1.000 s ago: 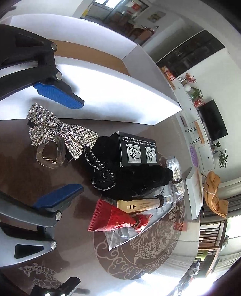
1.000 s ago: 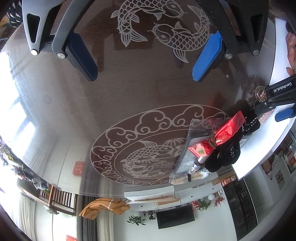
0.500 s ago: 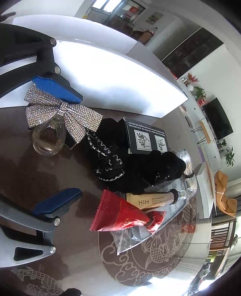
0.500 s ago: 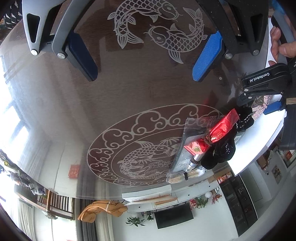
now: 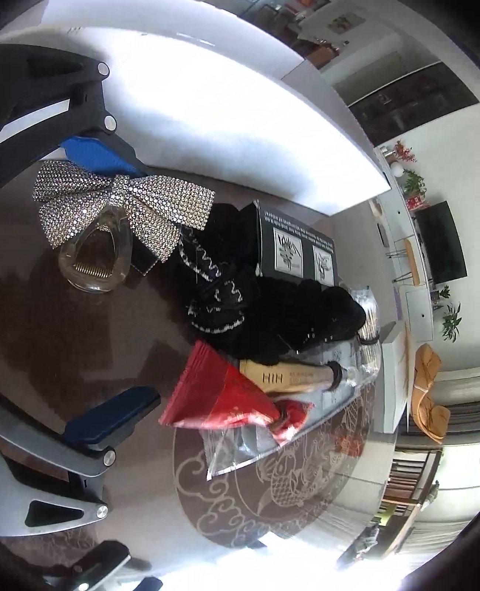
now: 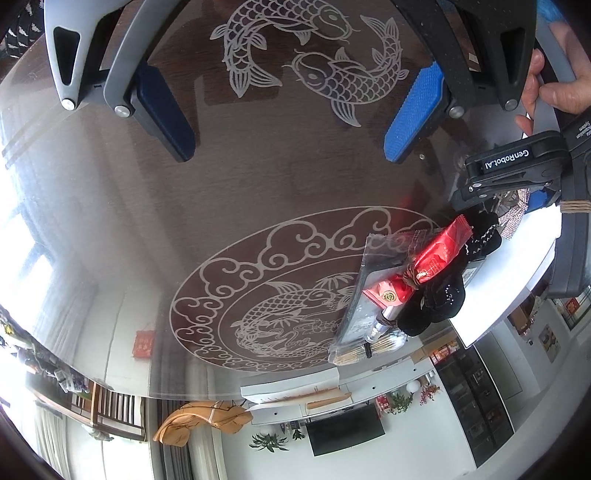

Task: Organize objects
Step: 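Move the left gripper back over the rhinestone bow hair clip, then grasp the rhinestone bow clip with the left gripper while the right gripper grasps the red packet, then carry the bow clip and red packet into the cardboard tray and release both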

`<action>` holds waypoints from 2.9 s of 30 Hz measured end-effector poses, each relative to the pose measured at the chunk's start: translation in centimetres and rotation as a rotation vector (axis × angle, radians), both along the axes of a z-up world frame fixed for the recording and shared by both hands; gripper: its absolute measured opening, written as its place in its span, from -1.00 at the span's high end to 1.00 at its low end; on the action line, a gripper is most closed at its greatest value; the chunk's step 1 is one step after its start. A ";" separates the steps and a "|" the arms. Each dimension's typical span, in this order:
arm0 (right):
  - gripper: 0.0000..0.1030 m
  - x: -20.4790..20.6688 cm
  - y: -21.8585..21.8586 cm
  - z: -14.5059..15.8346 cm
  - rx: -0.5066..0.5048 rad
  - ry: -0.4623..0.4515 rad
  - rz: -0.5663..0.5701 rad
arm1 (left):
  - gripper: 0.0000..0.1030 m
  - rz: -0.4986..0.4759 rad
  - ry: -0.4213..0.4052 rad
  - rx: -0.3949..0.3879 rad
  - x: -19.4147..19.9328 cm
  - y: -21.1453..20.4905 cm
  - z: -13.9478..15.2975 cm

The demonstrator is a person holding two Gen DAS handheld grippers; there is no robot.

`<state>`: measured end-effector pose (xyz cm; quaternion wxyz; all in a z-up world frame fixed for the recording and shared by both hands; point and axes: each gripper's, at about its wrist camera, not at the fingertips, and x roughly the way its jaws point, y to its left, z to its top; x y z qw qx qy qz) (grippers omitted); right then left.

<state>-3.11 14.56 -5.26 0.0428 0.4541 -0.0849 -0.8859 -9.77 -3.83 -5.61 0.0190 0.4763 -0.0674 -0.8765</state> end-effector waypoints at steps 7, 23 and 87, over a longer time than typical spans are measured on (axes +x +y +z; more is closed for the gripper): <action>-0.99 0.3 1.6 0.3 -0.046 0.009 -0.065 | -1.00 -0.105 -0.034 0.351 0.2 1.0 2.8; -1.00 0.0 2.5 -0.2 -0.080 -0.007 -0.099 | -1.00 -0.064 -0.044 0.161 0.9 0.8 0.8; 0.59 -3.8 -4.2 0.6 0.091 -0.241 0.253 | 0.06 -0.041 0.092 0.223 5.8 -4.5 0.8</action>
